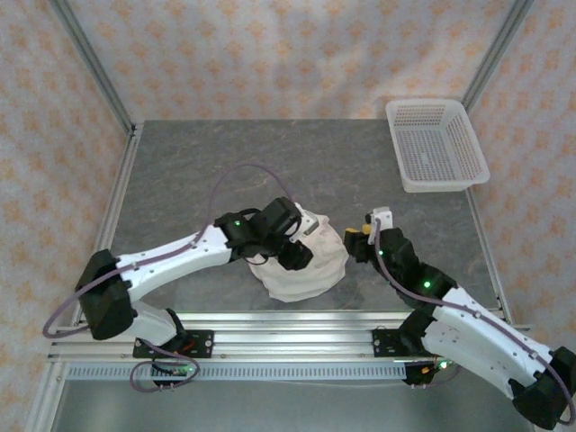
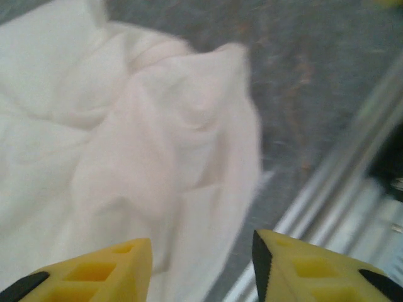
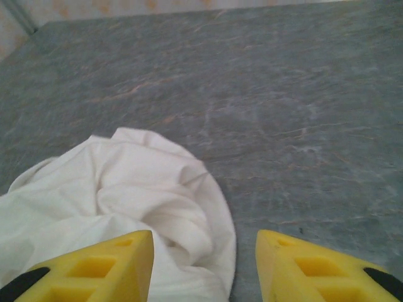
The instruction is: Fold the inside-out t-shirt
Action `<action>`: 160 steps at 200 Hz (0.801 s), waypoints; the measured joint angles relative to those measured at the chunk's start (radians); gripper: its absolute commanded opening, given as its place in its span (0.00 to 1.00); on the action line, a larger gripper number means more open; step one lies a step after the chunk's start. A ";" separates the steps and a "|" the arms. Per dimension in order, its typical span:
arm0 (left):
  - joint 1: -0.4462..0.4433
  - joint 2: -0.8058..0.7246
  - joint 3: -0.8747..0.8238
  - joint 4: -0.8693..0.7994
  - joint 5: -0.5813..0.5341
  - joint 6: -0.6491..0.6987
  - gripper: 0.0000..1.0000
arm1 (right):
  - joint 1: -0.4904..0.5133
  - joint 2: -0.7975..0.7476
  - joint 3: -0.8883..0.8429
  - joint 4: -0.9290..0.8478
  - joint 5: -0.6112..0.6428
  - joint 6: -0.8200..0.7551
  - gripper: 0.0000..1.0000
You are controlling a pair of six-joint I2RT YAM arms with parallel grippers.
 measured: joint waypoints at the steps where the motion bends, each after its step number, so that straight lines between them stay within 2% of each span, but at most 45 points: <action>1: 0.000 0.003 0.001 0.000 -0.003 -0.002 0.50 | 0.000 -0.003 -0.001 -0.002 0.002 0.002 0.47; 43: 0.004 0.222 0.092 -0.019 -0.034 -0.003 0.51 | 0.000 -0.072 -0.023 -0.049 0.058 0.059 0.47; 51: 0.004 0.243 0.099 -0.020 -0.035 -0.003 0.47 | 0.000 -0.072 -0.023 -0.051 0.061 0.065 0.47; 77: 0.004 0.260 0.118 -0.034 -0.062 -0.004 0.21 | 0.000 -0.065 -0.023 -0.054 0.061 0.073 0.47; 86: 0.005 0.258 0.129 -0.037 -0.070 -0.016 0.17 | 0.000 -0.062 -0.023 -0.054 0.056 0.073 0.47; 103: 0.010 0.243 0.136 -0.037 -0.074 -0.019 0.16 | 0.000 -0.055 -0.023 -0.053 0.033 0.069 0.48; 111: 0.017 0.230 0.136 -0.037 -0.064 -0.025 0.10 | 0.000 -0.053 -0.024 -0.053 0.016 0.064 0.48; 119: 0.029 0.211 0.135 -0.036 -0.046 -0.040 0.00 | 0.000 -0.053 -0.025 -0.052 -0.002 0.060 0.48; 160: 0.103 0.113 0.129 -0.006 0.076 -0.081 0.00 | 0.000 -0.040 -0.035 0.000 -0.146 0.031 0.48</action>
